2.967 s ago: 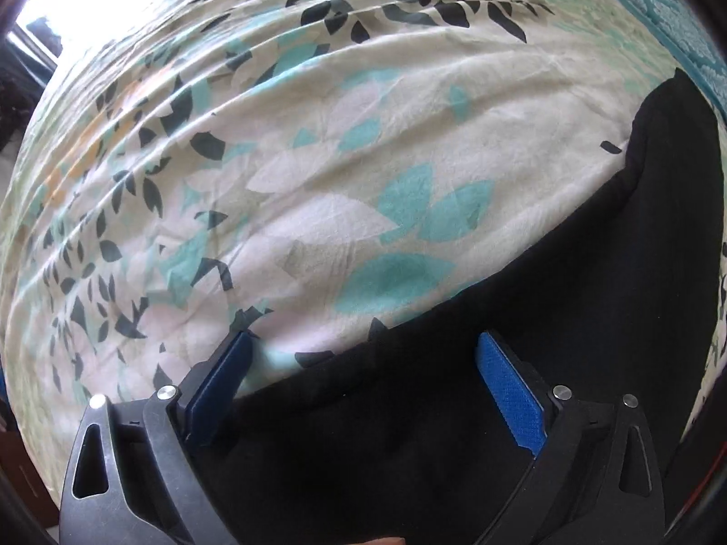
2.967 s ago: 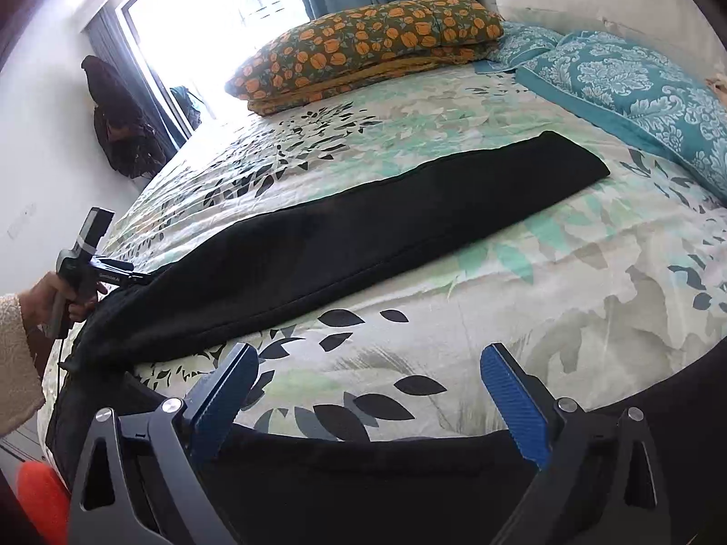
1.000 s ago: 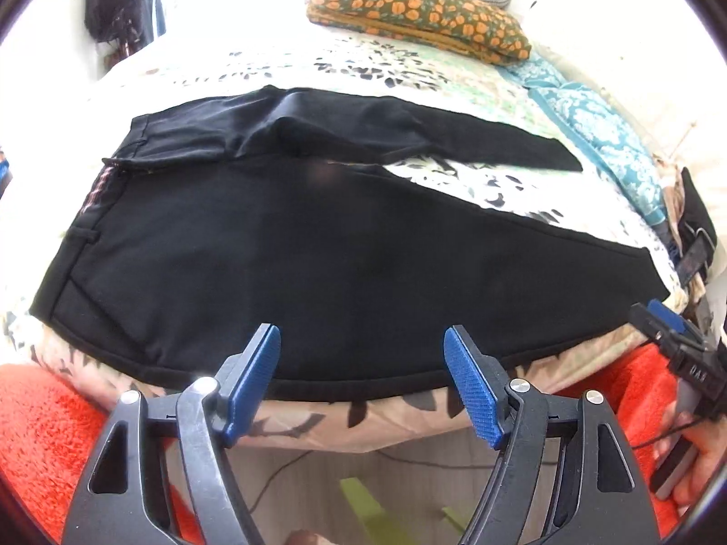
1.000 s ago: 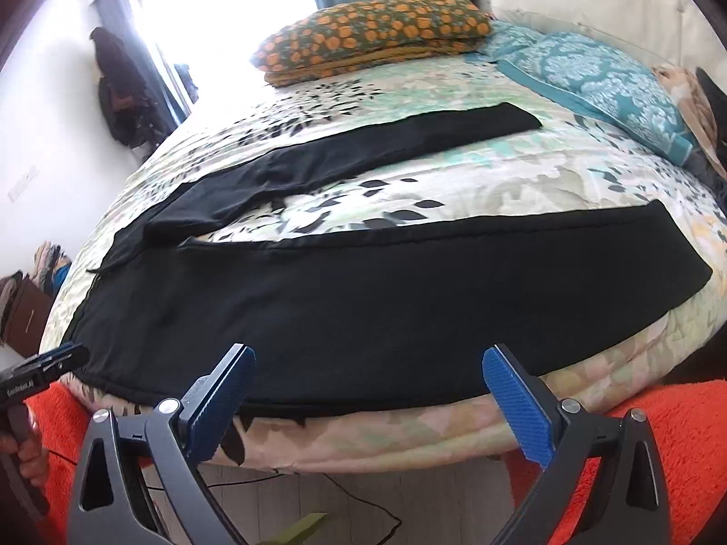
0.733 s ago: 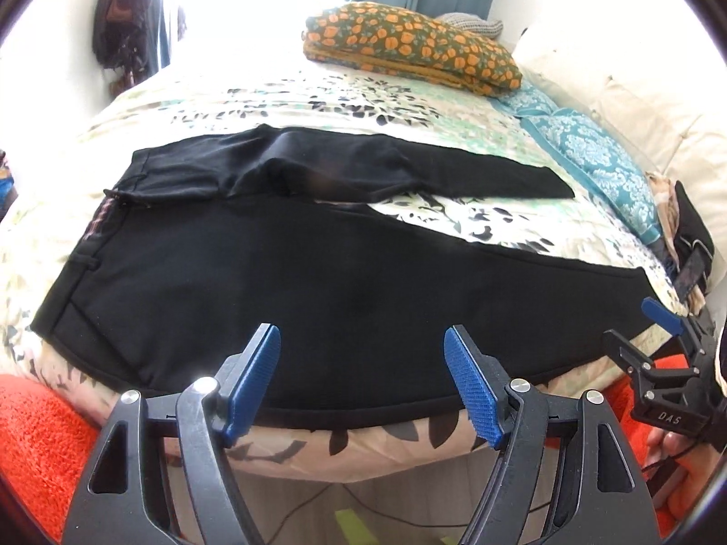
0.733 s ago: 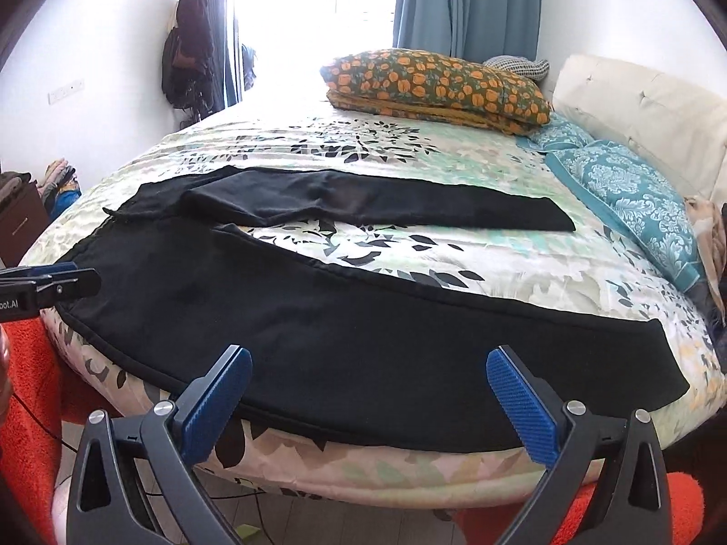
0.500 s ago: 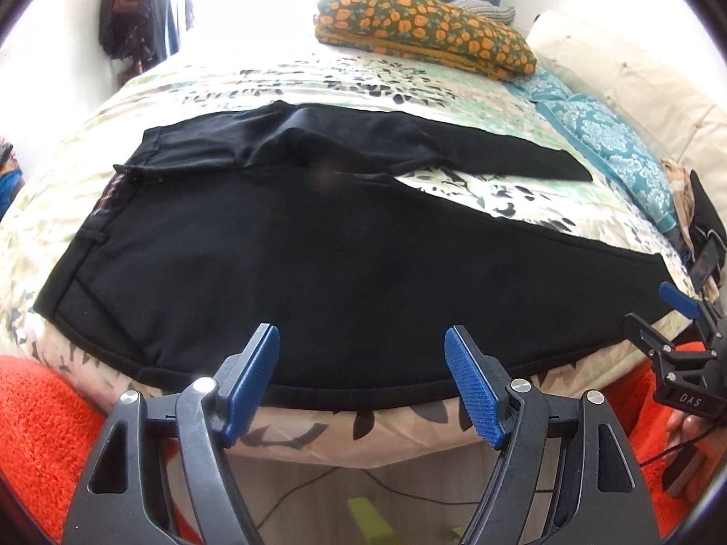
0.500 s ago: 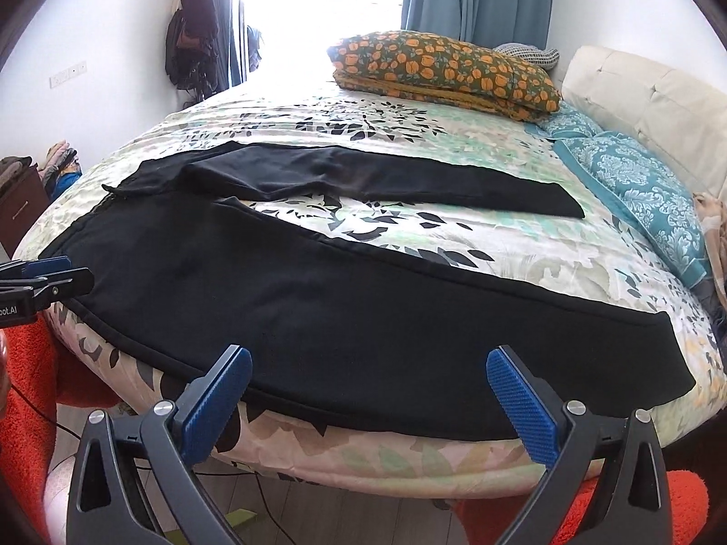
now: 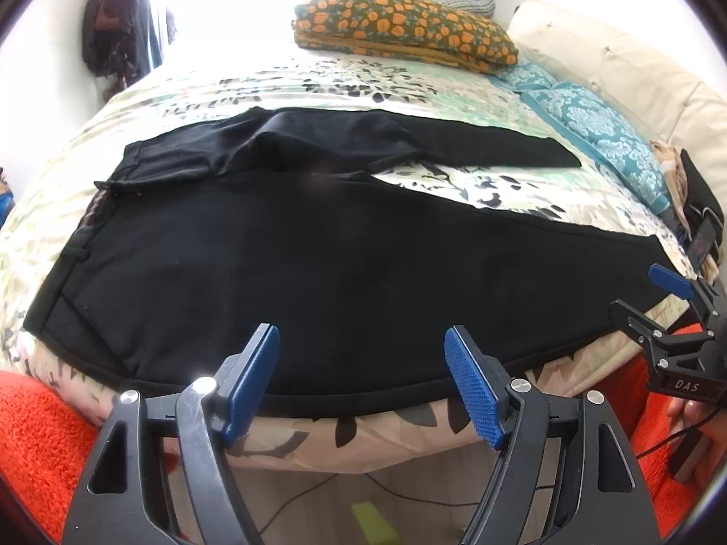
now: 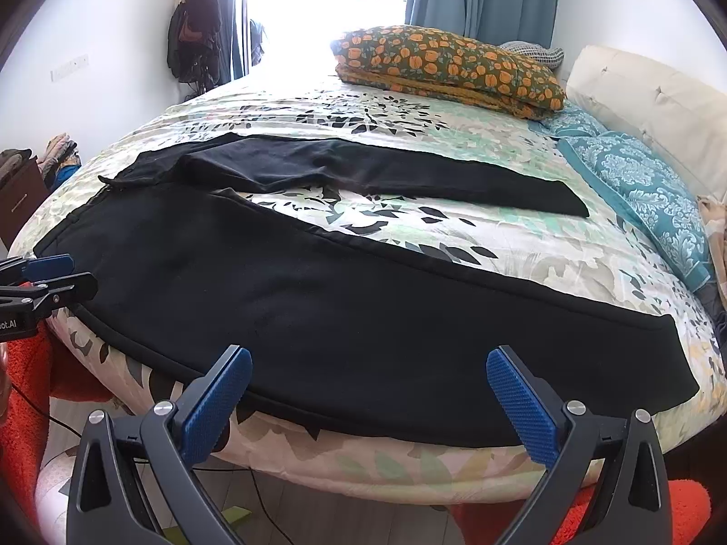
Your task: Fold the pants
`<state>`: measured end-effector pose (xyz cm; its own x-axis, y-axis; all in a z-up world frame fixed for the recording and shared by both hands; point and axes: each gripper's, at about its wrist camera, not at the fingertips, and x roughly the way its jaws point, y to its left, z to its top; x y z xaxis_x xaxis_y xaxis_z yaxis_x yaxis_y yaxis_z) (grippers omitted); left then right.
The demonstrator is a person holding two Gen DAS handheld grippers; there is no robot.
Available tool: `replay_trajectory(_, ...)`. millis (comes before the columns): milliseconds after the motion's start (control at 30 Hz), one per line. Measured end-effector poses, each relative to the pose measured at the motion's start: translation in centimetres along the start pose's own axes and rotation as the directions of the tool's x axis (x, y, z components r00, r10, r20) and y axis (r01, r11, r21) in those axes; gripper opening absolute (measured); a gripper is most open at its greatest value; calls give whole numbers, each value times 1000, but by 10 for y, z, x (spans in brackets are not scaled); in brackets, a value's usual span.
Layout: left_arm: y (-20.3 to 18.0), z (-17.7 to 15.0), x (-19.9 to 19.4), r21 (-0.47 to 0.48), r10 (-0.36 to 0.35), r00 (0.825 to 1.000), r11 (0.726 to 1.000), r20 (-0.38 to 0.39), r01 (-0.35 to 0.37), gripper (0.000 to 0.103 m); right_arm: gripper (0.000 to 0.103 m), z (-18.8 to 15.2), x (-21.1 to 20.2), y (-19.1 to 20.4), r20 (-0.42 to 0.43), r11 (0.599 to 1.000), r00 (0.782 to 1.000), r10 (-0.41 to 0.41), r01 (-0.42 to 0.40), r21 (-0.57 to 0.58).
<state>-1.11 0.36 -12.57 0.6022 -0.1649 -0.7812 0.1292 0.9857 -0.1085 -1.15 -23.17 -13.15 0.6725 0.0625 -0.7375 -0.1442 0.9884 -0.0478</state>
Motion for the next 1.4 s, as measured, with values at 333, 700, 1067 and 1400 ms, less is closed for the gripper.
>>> replay_trajectory(333, 5, 0, 2, -22, 3, 1000, 1000, -11, -3, 78, 103, 0, 1, 5, 1, 1000, 1000, 3, -3, -20)
replay_trajectory(700, 1, -2, 3, -6, 4, 1000, 1000, -16, -4, 78, 103, 0, 1, 4, 4, 1000, 1000, 6, -6, -12)
replay_trajectory(1067, 0, -1, 2, -5, 6, 1000, 1000, -14, -7, 78, 103, 1, -1, 3, 9, 1000, 1000, 6, -6, -11)
replay_trajectory(1400, 0, -1, 2, -3, 8, 1000, 1000, -13, -8, 78, 103, 1, -1, 3, 11, 1000, 1000, 7, -6, -12)
